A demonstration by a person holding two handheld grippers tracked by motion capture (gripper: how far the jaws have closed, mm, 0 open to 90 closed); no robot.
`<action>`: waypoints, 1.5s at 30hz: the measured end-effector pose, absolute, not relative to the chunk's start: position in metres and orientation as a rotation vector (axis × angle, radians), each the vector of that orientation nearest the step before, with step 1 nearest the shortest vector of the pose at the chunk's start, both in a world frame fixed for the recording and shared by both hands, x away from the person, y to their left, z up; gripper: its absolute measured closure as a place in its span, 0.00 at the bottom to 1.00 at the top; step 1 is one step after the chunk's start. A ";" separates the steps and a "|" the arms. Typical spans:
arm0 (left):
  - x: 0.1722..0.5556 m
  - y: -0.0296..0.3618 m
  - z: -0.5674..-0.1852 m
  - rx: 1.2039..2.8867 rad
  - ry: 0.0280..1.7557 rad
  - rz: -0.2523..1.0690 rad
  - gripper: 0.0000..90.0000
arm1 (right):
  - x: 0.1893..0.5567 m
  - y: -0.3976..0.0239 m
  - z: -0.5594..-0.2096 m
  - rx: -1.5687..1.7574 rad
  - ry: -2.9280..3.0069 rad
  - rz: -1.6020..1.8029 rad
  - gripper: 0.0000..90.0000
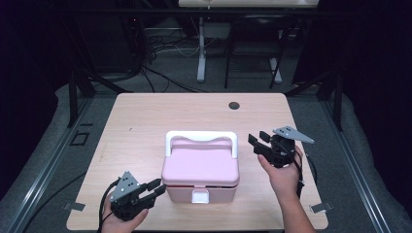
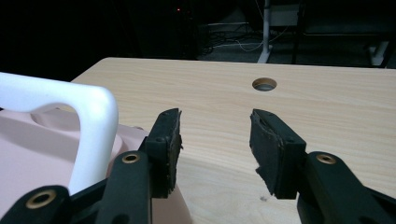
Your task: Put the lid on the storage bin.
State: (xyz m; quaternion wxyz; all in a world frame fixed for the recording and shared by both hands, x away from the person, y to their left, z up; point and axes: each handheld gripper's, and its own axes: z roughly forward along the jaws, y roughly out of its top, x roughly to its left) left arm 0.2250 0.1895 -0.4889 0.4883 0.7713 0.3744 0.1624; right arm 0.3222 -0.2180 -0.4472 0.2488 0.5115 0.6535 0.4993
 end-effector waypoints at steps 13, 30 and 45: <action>0.221 0.194 -0.494 1.860 0.939 0.389 0.75 | 0.321 -0.219 -0.446 1.396 1.781 1.359 0.59; 0.243 0.212 -0.500 1.795 1.038 0.468 0.63 | 0.321 -0.219 -0.446 1.390 1.775 1.367 0.59; 0.279 0.206 -0.502 1.775 1.082 0.503 0.61 | 0.322 -0.217 -0.447 1.380 1.792 1.356 0.58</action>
